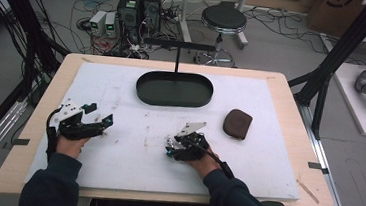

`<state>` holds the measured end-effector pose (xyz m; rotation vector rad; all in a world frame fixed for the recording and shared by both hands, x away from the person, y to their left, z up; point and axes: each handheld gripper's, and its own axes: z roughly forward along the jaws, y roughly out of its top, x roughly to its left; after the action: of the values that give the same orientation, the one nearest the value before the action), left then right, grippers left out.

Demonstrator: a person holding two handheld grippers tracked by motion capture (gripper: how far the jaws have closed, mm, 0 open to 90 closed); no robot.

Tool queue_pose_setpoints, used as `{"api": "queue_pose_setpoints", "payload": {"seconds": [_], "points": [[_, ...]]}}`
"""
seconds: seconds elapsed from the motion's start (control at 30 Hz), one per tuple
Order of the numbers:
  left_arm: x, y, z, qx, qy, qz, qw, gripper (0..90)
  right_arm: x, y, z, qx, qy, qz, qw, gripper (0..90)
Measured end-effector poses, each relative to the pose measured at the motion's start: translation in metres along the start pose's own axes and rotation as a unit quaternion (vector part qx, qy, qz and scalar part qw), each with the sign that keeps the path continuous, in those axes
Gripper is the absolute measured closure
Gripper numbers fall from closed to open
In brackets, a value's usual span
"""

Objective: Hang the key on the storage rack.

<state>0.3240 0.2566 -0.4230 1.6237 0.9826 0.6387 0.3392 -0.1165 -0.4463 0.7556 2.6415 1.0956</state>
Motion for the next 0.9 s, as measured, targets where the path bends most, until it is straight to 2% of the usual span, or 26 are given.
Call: {"api": "queue_pose_setpoints", "payload": {"seconds": [0.1, 0.2, 0.37, 0.4, 0.47, 0.53, 0.67, 0.7, 0.8, 0.83, 0.9], "points": [[0.001, 0.0, 0.0, 0.002, 0.003, -0.003, 1.0, 21.1, -0.002, 0.0, -0.002, -0.003, 0.007, -0.002, 1.0, 52.0], [0.001, 0.0, 0.0, 0.002, 0.003, -0.002, 1.0, 21.1, -0.003, 0.0, -0.003, -0.002, 0.012, -0.001, 0.9999, 53.5], [0.001, -0.001, 0.001, 0.007, 0.005, -0.004, 1.0, 21.2, -0.006, 0.0, -0.005, 0.002, 0.019, -0.003, 0.9998, 67.0], [0.001, -0.001, 0.001, 0.007, 0.005, -0.004, 1.0, 21.3, -0.006, 0.0, -0.005, 0.002, 0.019, -0.003, 0.9998, 67.0], [0.002, -0.001, 0.0, 0.008, 0.006, -0.003, 0.9999, 21.4, -0.008, 0.001, -0.009, 0.004, 0.009, -0.012, 0.9999, 81.1], [0.002, -0.001, 0.001, 0.008, 0.006, -0.005, 0.9999, 21.4, -0.01, 0.0, -0.012, 0.008, -0.003, -0.021, 0.9997, 86.2], [0.002, -0.001, 0.001, 0.009, 0.005, -0.004, 0.9999, 21.6, -0.014, 0.0, -0.015, 0.007, -0.014, -0.019, 0.9997, 87.0], [0.002, -0.001, 0.0, 0.009, 0.006, -0.005, 0.9999, 21.6, -0.017, 0.0, -0.019, -0.004, -0.018, -0.012, 0.9998, 81.8], [0.002, -0.001, 0.0, 0.009, 0.007, -0.006, 0.9999, 21.6, -0.019, 0.001, -0.026, -0.018, -0.017, -0.016, 0.9996, 77.8], [0.003, -0.001, 0.0, 0.008, 0.007, -0.007, 0.9999, 21.6, -0.02, 0.002, -0.033, -0.034, 0.003, -0.022, 0.9992, 71.8], [0.003, -0.001, 0.0, 0.008, 0.007, -0.007, 0.9999, 21.6, -0.018, 0.001, -0.041, -0.039, 0.021, -0.038, 0.9983, 63.6]]}}
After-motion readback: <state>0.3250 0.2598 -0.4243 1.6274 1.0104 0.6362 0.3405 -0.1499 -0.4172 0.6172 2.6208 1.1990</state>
